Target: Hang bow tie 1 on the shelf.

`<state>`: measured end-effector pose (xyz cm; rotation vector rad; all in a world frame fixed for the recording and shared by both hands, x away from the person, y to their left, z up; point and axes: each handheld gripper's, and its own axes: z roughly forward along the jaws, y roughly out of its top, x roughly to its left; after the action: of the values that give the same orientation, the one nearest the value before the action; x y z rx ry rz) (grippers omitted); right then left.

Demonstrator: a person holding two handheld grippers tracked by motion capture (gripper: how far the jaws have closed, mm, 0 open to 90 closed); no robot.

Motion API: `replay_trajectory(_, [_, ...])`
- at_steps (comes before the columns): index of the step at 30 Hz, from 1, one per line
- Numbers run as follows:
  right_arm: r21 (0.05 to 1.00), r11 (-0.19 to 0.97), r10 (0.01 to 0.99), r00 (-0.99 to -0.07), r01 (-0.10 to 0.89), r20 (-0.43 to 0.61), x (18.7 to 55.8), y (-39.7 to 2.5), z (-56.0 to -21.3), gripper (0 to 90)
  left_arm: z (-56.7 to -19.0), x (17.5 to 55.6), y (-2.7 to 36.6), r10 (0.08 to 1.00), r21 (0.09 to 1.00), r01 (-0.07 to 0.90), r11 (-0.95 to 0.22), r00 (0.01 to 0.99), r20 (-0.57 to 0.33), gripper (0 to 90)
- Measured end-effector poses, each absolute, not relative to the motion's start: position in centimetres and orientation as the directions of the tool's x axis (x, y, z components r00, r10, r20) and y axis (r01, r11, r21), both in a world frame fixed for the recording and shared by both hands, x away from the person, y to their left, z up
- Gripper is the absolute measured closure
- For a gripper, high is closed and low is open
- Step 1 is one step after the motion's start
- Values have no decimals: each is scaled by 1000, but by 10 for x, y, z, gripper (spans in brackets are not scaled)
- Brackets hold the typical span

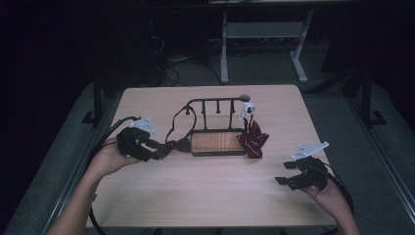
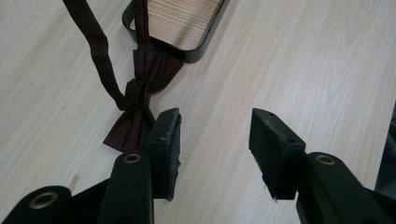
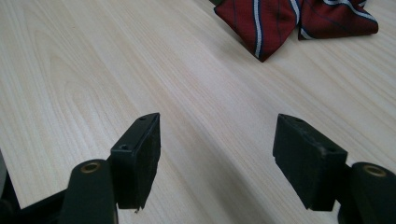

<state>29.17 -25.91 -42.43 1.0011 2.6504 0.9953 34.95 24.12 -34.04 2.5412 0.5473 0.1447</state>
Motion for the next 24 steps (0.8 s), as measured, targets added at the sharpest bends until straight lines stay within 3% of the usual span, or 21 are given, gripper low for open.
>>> replay_trajectory(24, [619, 558, 637, -763, 553, 107, 292, -259, -428, 319, -370, 336, 244, 428, 539, 374, -755, 903, -27, 458])
